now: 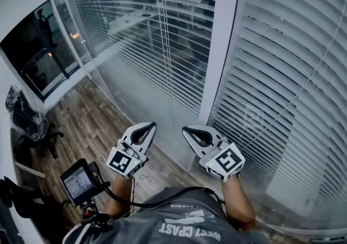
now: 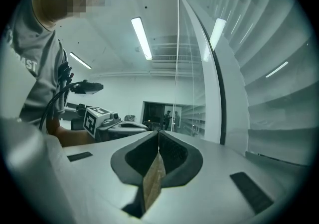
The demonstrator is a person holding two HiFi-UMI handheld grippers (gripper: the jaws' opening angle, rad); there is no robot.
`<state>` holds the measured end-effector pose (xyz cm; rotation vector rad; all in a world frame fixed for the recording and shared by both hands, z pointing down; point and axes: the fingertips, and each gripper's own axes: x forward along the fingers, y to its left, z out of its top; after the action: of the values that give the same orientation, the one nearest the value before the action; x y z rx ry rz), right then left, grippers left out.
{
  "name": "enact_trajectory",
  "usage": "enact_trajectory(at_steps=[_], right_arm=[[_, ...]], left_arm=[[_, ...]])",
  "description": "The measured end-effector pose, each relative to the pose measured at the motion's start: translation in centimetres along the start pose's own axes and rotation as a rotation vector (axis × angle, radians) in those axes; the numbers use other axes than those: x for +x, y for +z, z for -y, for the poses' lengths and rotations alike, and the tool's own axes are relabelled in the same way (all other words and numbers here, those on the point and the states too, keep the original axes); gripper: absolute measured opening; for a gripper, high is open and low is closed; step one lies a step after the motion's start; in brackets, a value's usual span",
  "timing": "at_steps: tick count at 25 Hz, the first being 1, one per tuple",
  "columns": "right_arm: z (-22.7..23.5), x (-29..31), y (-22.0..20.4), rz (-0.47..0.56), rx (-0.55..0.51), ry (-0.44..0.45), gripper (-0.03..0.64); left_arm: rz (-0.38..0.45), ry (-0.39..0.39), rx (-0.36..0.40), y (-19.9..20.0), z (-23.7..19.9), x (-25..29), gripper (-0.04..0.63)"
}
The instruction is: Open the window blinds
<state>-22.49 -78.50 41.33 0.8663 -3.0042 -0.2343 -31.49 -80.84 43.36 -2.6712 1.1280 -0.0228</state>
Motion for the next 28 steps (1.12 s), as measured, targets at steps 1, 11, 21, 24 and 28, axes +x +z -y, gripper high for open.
enact_trajectory(at_steps=[1,11,21,24,28], right_arm=[[0.1,0.0,0.1,0.003,0.004,-0.002,0.005],[0.8,-0.3,-1.4,-0.039,0.043,-0.052,0.005],[0.9,-0.8,-2.0,-0.045,0.036,-0.099,0.005],[0.9,-1.1,-2.3,-0.044,0.038,-0.114,0.005],[1.2,-1.8,-1.3,-0.048,0.031,-0.133,0.005]], left_arm=[[-0.003,-0.006,-0.004,0.1,0.1,0.2,0.005],[0.008,-0.052,0.007,-0.3,0.6,0.4,0.004],[-0.015,-0.072,0.002,-1.8,0.9,-0.6,0.004],[-0.025,-0.075,-0.002,-2.0,1.2,-0.8,0.003],[-0.03,-0.088,0.011,-1.6,1.4,-1.0,0.005]])
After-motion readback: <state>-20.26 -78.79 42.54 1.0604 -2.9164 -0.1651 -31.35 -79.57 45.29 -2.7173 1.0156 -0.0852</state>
